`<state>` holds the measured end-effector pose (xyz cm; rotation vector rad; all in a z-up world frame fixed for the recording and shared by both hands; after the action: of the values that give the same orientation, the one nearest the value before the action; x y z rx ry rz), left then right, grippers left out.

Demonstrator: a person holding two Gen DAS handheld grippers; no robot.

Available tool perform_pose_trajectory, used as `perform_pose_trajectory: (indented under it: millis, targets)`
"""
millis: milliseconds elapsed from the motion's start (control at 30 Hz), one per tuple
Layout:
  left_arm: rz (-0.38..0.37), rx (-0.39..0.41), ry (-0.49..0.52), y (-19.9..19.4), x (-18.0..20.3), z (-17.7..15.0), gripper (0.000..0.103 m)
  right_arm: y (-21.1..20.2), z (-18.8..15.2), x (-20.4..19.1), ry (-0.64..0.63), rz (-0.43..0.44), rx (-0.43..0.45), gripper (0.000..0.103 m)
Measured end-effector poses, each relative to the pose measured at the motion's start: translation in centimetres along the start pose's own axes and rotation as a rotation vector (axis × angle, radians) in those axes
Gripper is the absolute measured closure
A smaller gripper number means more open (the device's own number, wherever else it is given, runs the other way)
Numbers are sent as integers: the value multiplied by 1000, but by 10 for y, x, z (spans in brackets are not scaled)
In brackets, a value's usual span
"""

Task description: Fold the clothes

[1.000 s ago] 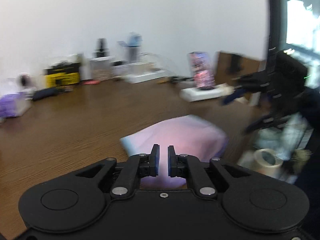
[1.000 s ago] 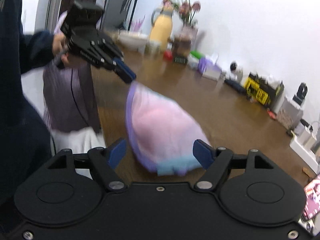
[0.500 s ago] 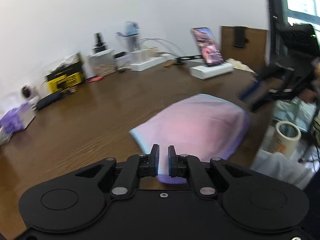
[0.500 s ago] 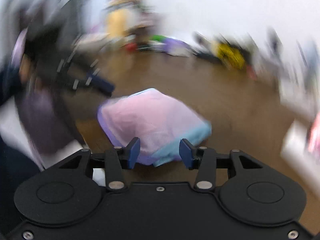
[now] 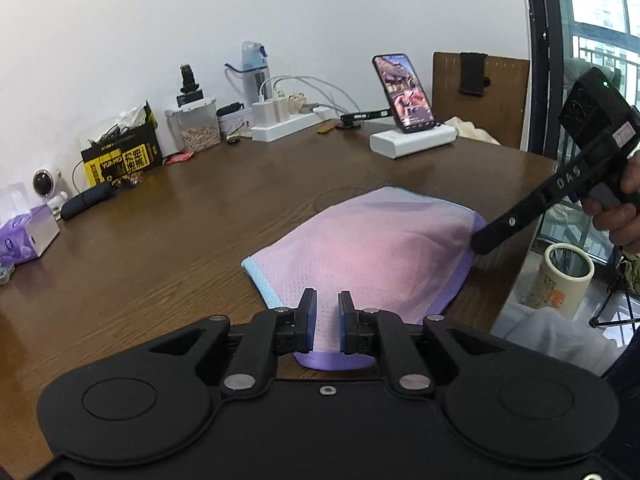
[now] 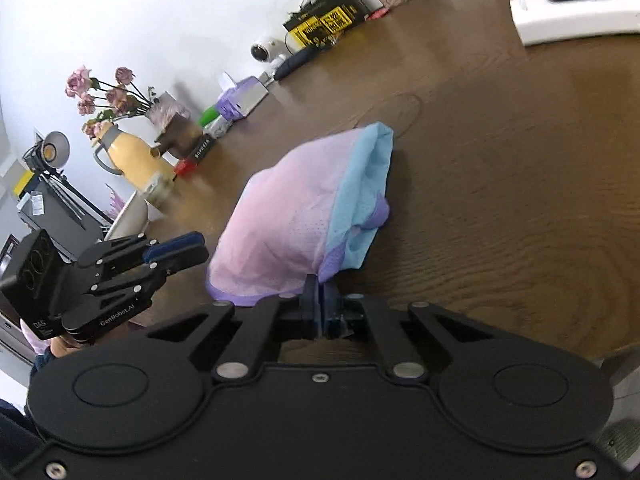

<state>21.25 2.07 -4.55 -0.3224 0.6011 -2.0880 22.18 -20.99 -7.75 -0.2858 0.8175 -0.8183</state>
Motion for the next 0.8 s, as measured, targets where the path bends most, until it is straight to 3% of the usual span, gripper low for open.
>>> perform_pose_trajectory:
  millis: [133,333,500,567,633,700,800]
  targets:
    - [-23,5,34,3,7,3,75,-14,7,2,-34,5,3,100]
    - [-95,-7,157,17,34,6,66,-10,8,16,-82,-45,-56,100]
    - [-88,-43,305,37,50,1,58,-8,6,9,-176,-53,-95,97]
    - [-74,-67,379,45,53,-6,58,-11,6,3,-252,-78,-102,79]
    - [-69,-72,409,48,55,-9,56,-17,9,-2,-352,-114,-120,40]
    - [-65,-81,414,48,56,-9,56,-28,19,-10,-474,-177,-112,32]
    - [-59,-93,416,47,59,-11,56,-36,32,-31,-624,-190,-57,29]
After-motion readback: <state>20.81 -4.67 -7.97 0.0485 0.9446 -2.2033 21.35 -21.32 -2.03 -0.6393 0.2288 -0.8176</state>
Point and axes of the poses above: each gripper's, at about its wrist camera, not at the fingertips, and y roughly the way its jaws point, x to its right, z to its top, the point moved 7 cm from there along y, roughly the way its jaws point, and after that the axes turned 9 degrees about -y, right-handed, at the moved point
